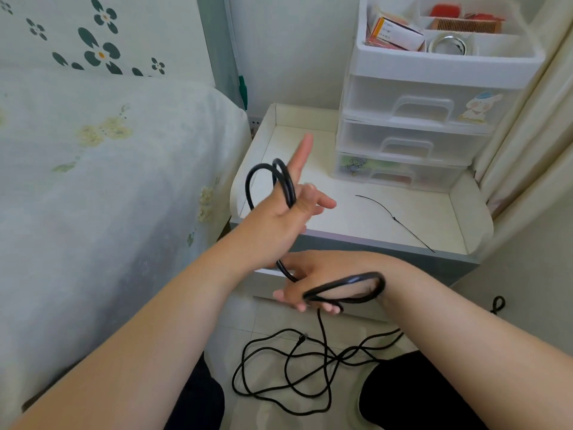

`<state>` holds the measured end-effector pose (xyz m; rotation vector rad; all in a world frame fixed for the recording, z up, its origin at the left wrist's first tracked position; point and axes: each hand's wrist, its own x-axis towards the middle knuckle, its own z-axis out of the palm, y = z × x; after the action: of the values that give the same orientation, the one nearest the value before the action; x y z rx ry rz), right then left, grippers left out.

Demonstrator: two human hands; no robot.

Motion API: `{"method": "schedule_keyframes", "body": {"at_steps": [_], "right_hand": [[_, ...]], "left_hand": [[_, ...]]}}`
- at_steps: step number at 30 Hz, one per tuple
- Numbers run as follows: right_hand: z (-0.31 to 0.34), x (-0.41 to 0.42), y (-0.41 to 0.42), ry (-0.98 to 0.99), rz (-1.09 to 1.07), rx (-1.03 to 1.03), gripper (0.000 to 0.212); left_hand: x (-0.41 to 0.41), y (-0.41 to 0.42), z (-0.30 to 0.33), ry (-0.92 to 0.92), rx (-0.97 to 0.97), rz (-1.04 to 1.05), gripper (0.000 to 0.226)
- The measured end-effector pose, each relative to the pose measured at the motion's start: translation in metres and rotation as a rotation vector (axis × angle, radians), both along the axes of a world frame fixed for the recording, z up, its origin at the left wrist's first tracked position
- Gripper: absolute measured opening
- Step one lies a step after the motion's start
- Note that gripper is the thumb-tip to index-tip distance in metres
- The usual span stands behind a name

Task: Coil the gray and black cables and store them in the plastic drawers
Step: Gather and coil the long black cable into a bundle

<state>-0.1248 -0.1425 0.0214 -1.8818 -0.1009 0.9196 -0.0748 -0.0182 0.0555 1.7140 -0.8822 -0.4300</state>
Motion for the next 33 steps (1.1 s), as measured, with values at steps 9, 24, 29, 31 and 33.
{"method": "schedule_keyframes", "body": {"at_steps": [9,24,29,31,33], "right_hand": [[0.022,0.012,-0.045,0.156,-0.066,0.213,0.022],[0.025,0.023,-0.059,0.013,-0.677,0.616,0.053],[0.023,0.014,-0.028,-0.480,-0.767,0.143,0.057],[0.022,0.015,-0.025,-0.420,-0.757,0.132,0.068],[0.020,0.014,-0.023,-0.198,-0.580,0.325,0.068]], "left_hand": [[-0.001,0.006,-0.010,-0.542,0.450,0.035,0.060],[0.013,0.007,-0.014,-0.033,0.417,0.050,0.047],[0.014,0.017,-0.005,0.631,0.035,-0.159,0.047],[0.013,0.018,-0.004,0.786,-0.070,-0.224,0.048],[0.015,0.019,-0.005,0.926,-0.195,-0.322,0.051]]}}
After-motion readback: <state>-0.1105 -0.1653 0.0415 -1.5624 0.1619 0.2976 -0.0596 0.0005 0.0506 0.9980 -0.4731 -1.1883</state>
